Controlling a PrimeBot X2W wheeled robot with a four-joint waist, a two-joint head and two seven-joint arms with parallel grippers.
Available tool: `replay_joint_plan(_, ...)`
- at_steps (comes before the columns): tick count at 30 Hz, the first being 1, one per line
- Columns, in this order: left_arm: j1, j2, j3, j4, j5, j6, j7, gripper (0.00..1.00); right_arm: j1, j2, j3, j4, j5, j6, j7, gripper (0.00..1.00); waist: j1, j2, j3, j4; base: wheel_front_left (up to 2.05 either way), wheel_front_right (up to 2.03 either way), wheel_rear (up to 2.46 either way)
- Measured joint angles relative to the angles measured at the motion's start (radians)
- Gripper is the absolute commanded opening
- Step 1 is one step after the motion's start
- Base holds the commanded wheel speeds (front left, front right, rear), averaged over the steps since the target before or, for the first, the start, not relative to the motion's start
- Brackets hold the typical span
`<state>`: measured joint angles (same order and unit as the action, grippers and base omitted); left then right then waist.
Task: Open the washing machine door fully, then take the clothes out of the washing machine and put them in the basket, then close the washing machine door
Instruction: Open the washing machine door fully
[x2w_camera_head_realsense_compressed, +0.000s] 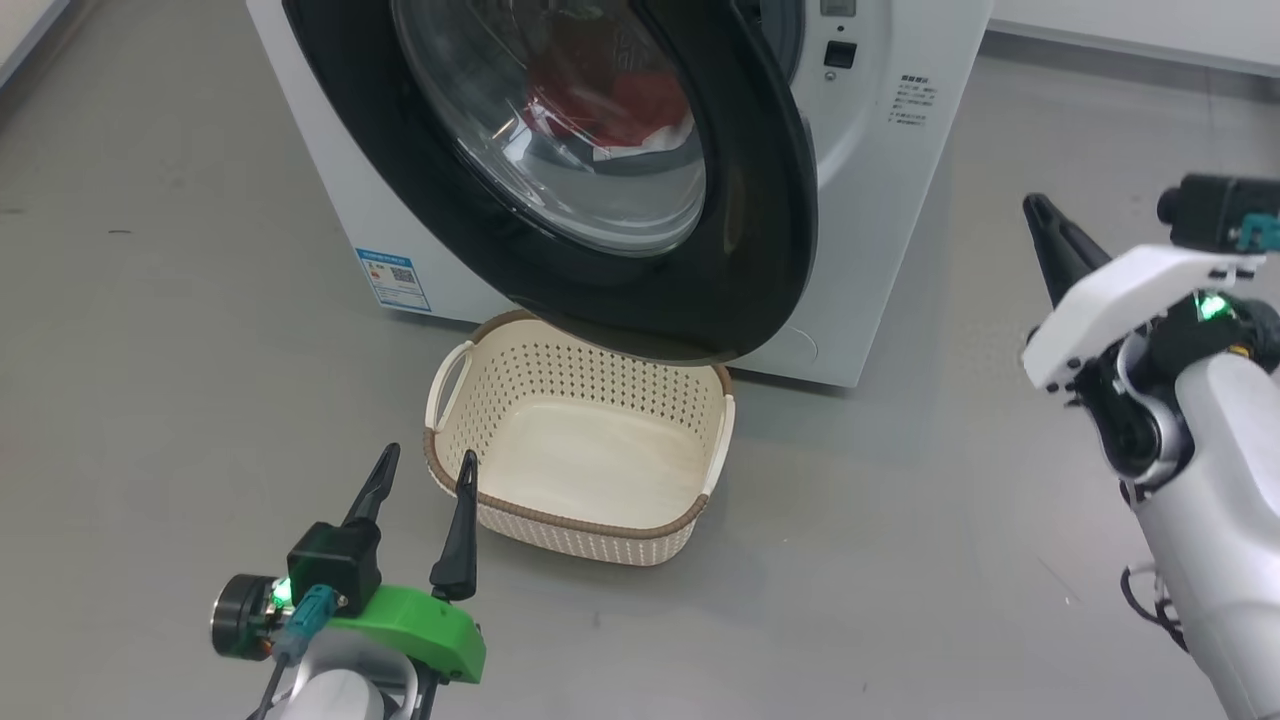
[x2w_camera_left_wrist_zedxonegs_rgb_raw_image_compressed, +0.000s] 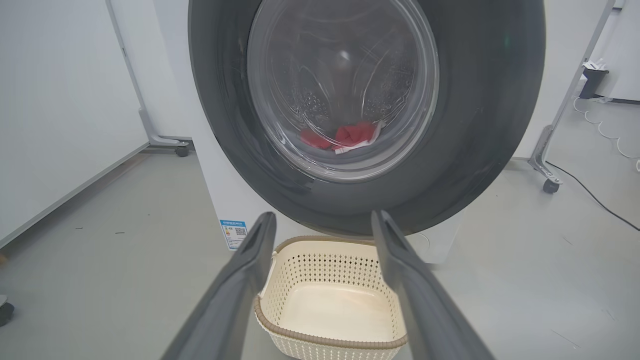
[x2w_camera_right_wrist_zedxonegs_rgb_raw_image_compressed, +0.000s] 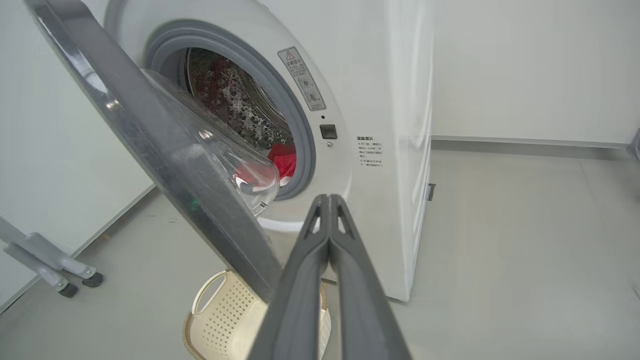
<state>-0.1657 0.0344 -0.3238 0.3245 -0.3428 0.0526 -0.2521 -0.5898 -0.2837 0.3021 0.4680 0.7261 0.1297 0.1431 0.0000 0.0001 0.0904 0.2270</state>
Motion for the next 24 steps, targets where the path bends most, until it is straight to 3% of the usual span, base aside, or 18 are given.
replay_joint_plan(9,0.039,0.000,0.021,-0.004,0.010,0.004,0.000,1.00,0.206,-0.036,-0.033,-0.018,-0.089,-0.001,-0.208,0.00,0.0000,0.0000,-0.050,-0.036,0.00,0.00,0.00)
replay_joint_plan(14,0.059,0.002,0.030,-0.006,0.019,0.004,0.000,1.00,0.302,-0.040,-0.028,-0.051,-0.167,-0.050,-0.319,0.02,0.0000,0.0000,-0.073,-0.052,0.00,0.00,0.00)
replay_joint_plan(16,0.067,0.003,0.035,-0.007,0.019,0.004,0.000,1.00,0.335,-0.039,-0.038,-0.064,-0.181,-0.081,-0.366,0.93,0.0000,0.0000,-0.080,-0.059,0.00,0.00,0.00)
replay_joint_plan(17,0.069,0.004,0.038,-0.009,0.019,0.004,0.000,1.00,0.351,-0.038,-0.044,-0.069,-0.183,-0.091,-0.383,1.00,0.0000,0.0000,-0.083,-0.062,0.00,0.00,0.00)
replay_joint_plan(24,0.076,0.006,0.047,-0.017,0.029,0.004,0.000,1.00,0.472,0.005,-0.076,-0.072,-0.176,-0.160,-0.390,1.00,0.0000,0.0000,-0.096,-0.078,0.00,0.00,0.00)
